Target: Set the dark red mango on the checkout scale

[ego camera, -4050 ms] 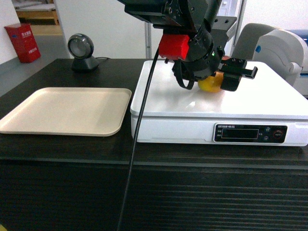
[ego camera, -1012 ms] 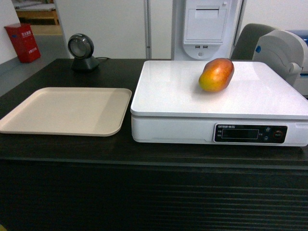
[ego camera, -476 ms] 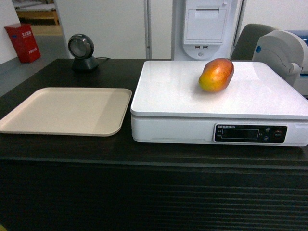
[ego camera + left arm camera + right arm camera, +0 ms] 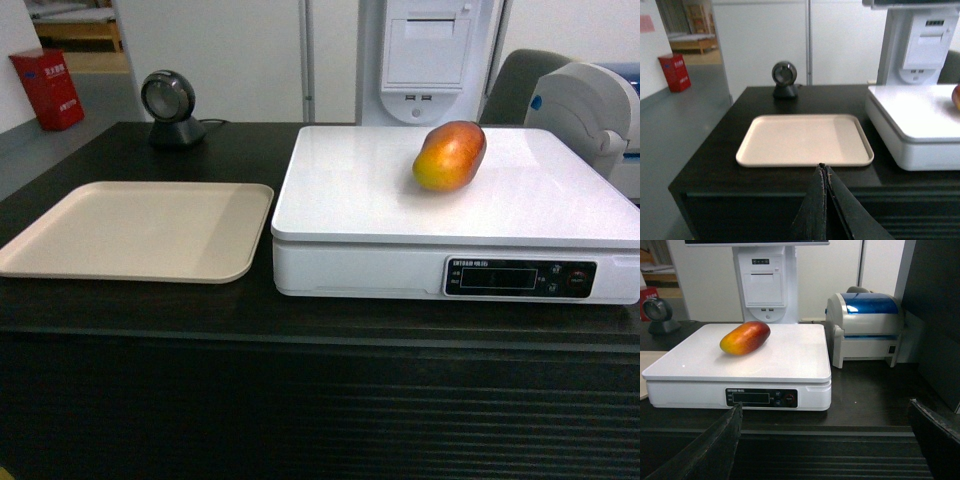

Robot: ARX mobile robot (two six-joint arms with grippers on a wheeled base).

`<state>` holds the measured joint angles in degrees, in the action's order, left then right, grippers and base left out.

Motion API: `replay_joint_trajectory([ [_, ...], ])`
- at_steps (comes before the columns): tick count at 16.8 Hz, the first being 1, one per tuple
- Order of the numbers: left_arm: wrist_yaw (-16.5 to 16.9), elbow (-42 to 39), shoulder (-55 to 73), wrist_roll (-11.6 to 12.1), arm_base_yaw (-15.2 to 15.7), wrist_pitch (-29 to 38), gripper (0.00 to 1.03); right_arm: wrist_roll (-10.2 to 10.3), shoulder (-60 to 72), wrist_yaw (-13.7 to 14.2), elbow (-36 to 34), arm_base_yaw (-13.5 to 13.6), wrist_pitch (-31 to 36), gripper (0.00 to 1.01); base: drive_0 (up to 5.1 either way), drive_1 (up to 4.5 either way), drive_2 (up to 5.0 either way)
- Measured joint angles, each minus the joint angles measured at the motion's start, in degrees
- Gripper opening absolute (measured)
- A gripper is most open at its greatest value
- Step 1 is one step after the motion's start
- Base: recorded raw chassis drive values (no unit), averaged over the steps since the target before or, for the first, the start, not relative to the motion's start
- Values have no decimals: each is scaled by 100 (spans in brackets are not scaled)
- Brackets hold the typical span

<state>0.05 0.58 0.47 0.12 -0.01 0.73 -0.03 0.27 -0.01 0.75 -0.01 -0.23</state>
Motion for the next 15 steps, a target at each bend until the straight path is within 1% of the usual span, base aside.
replay_joint_trajectory([
  [4, -7, 0, 9, -4, 0, -101, 2, 0, 0, -2, 0, 0, 2, 98, 0, 0, 0],
  [5, -9, 0, 9, -11, 0, -96, 7, 0, 0, -2, 0, 0, 2, 98, 0, 0, 0],
  [7, -9, 0, 9, -11, 0, -94, 27, 0, 0, -2, 0, 0, 2, 98, 0, 0, 0],
  [9, -9, 0, 9, -11, 0, -94, 36, 0, 0, -2, 0, 0, 2, 98, 0, 0, 0],
  [10, -9, 0, 9, -11, 0, -94, 45, 0, 0, -2, 0, 0, 2, 98, 0, 0, 0],
  [11, -9, 0, 9, -11, 0, -94, 59, 0, 0, -2, 0, 0, 2, 98, 0, 0, 0],
  [12, -9, 0, 9, -11, 0, -94, 77, 0, 0, -2, 0, 0, 2, 98, 0, 0, 0],
  [14, -9, 0, 9, -7, 0, -94, 100, 0, 0, -2, 0, 0, 2, 98, 0, 0, 0],
  [15, -9, 0, 9, -11, 0, -94, 97, 0, 0, -2, 0, 0, 2, 98, 0, 0, 0],
])
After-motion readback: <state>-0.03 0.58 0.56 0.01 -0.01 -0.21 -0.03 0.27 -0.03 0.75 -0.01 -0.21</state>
